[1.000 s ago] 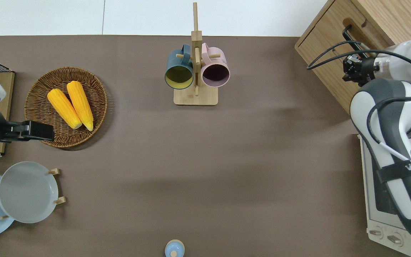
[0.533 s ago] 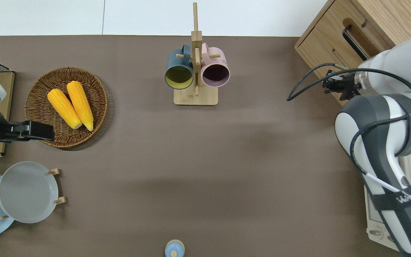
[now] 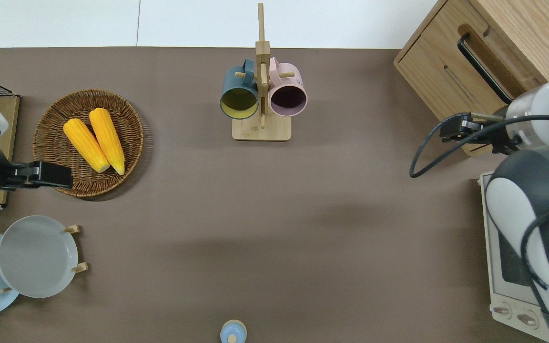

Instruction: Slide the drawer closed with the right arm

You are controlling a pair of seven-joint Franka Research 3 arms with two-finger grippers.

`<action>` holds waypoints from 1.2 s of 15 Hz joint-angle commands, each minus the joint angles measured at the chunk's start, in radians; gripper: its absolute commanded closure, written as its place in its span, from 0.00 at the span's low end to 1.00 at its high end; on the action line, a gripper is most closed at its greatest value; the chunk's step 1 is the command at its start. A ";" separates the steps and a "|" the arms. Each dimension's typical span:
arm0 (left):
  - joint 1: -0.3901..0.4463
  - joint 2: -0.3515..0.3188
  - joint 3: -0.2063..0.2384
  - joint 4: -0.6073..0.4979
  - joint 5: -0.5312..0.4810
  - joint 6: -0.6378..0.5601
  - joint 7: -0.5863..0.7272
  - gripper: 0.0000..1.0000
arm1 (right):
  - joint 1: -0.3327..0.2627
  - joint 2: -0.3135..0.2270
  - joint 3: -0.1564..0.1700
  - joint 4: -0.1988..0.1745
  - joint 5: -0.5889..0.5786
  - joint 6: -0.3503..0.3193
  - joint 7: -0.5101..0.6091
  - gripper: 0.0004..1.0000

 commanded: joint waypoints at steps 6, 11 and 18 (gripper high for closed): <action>-0.004 -0.008 0.004 0.004 0.013 -0.014 0.001 0.00 | -0.064 -0.227 0.062 -0.167 0.056 -0.084 -0.138 0.02; -0.004 -0.008 0.004 0.002 0.013 -0.014 0.001 0.00 | -0.033 -0.245 0.063 -0.160 0.088 -0.122 -0.138 0.02; -0.004 -0.008 0.004 0.004 0.013 -0.014 0.001 0.00 | 0.010 -0.222 0.060 -0.106 0.090 -0.137 -0.132 0.02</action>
